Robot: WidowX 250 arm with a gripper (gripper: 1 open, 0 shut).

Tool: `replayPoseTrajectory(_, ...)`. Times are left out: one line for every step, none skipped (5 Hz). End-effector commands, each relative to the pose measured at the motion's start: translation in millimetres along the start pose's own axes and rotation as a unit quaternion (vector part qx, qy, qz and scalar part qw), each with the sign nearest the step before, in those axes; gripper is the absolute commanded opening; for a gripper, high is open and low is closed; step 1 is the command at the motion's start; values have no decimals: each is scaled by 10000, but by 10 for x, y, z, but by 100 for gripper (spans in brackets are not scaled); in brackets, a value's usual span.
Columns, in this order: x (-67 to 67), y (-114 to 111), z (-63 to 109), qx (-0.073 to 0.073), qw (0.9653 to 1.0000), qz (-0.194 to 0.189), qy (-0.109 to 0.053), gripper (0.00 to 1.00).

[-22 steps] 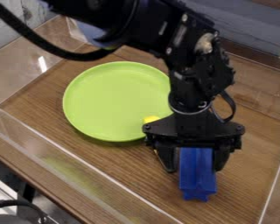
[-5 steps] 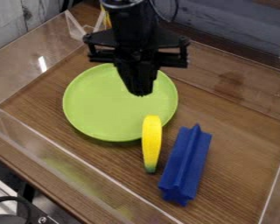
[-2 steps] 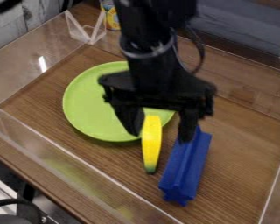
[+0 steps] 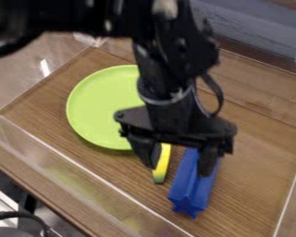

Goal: Put the blue object in the green plate

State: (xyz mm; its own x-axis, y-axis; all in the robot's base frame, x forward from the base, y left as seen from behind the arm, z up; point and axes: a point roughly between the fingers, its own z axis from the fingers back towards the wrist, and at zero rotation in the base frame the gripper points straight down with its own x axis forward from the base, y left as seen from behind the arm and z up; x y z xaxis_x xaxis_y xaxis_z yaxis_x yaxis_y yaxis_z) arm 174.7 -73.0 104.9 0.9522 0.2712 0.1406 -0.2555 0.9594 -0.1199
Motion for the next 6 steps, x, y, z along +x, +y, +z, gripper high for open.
replayPoseTrajectory(32, -62, -120, -42, 9997, -151, -160, 100)
replayPoseTrajectory(30, -94, -211, -13, 9996, -203, -178, 100)
replayPoseTrajectory(49, -95, -269, 41, 9996, -234, -183, 100)
replayPoseTrajectory(63, -87, -322, 89, 9995, -240, -186, 100)
replayPoseTrajectory(83, -78, -372, 120, 9995, -227, -208, 100)
replayPoseTrajectory(104, -67, -420, 157, 9994, -208, -231, 100)
